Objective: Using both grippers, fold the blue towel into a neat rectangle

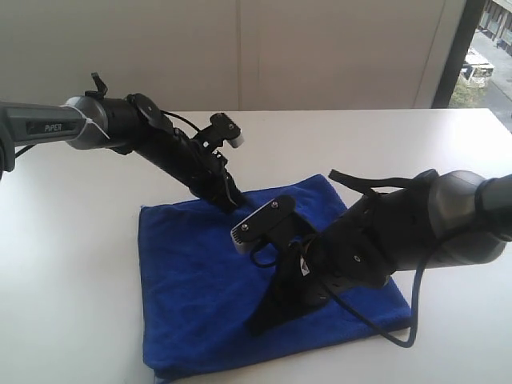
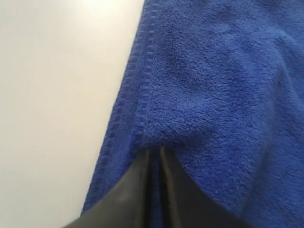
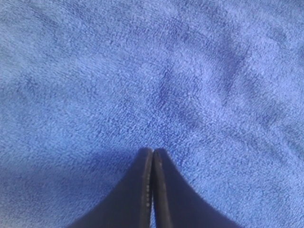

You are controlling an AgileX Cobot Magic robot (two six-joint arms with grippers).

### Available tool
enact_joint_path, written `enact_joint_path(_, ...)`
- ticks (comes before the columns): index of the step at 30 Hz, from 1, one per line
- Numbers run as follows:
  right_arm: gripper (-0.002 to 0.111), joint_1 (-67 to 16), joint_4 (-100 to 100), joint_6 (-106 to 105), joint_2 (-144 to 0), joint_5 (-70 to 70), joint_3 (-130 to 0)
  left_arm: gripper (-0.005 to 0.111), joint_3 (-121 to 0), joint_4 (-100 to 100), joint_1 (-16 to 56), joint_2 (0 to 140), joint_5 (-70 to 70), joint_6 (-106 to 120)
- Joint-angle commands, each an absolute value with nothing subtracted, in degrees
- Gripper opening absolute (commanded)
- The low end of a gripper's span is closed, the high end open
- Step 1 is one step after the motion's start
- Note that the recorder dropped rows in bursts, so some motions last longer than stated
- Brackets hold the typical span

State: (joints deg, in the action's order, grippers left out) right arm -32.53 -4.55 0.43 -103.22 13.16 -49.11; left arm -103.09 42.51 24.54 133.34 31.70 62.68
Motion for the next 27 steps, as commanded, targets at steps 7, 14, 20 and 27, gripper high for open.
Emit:
enact_joint_path(7,0.0,-32.6,-4.3,0.0,-103.1,14.1,-49.3,0.014,-103.2,41.3,24.7,133.4,26.9,62.8)
enact_joint_path(14,0.0,-32.6,-4.3,0.0,-103.1,14.1,-49.3,0.015,-103.3,42.8,24.7,131.2,28.6,62.8)
enact_joint_path(20,0.0,-32.6,-4.3,0.0,-103.1,13.9,-49.3,0.017,-103.4,42.8,24.7,130.2,34.6,65.0)
enact_joint_path(27,0.0,-32.6,-4.3,0.0,-102.0,14.5,-49.3,0.044,-103.4,42.8,24.7,132.3,34.4,66.2)
